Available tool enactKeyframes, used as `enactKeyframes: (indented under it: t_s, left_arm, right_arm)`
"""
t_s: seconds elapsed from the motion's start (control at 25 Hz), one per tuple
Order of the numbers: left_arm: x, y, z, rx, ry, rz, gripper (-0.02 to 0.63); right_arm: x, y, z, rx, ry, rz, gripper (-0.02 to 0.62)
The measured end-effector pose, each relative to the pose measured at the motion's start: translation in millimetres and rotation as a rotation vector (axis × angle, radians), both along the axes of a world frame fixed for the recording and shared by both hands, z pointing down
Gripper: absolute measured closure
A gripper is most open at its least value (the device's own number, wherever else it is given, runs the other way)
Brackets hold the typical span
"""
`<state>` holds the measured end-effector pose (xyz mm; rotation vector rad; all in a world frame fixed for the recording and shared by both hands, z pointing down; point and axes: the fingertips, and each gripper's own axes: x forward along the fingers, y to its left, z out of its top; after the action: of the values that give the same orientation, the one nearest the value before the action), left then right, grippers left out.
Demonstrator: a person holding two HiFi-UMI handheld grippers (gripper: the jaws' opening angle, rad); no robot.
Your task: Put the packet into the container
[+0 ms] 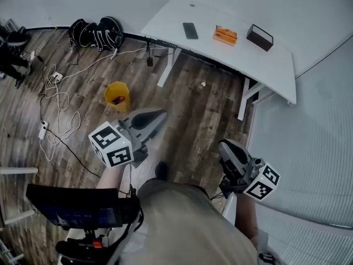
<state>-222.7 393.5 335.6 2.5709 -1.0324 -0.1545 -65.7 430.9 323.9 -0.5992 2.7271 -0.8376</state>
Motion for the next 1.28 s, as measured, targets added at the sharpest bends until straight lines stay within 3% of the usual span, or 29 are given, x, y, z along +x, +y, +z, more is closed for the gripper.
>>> enactKeyframes:
  t_s: [0.4, 0.68, 0.84, 1.0, 1.28]
  left_arm:
    - [-30, -55, 6, -0.001, 0.052, 0.007, 0.597]
    - [-1, -92, 9, -0.028, 0.008, 0.004, 0.597]
    - [28, -129, 9, -0.049, -0.021, -0.043, 0.597]
    - [59, -182, -8, -0.062, 0.029, -0.117, 0.597]
    - [66, -212, -34, 0.003, 0.048, -0.289, 0.597]
  right_arm:
    - [-30, -44, 8, -0.016, 0.053, 0.015, 0.578]
    - [-14, -88, 20, -0.037, 0.005, -0.032, 0.578]
    - [17, -136, 24, -0.062, -0.043, -0.072, 0.578]
    - [71, -195, 10, -0.047, -0.069, -0.08, 0.578]
    - [140, -239, 8, 0.002, -0.099, -0.11, 0.578]
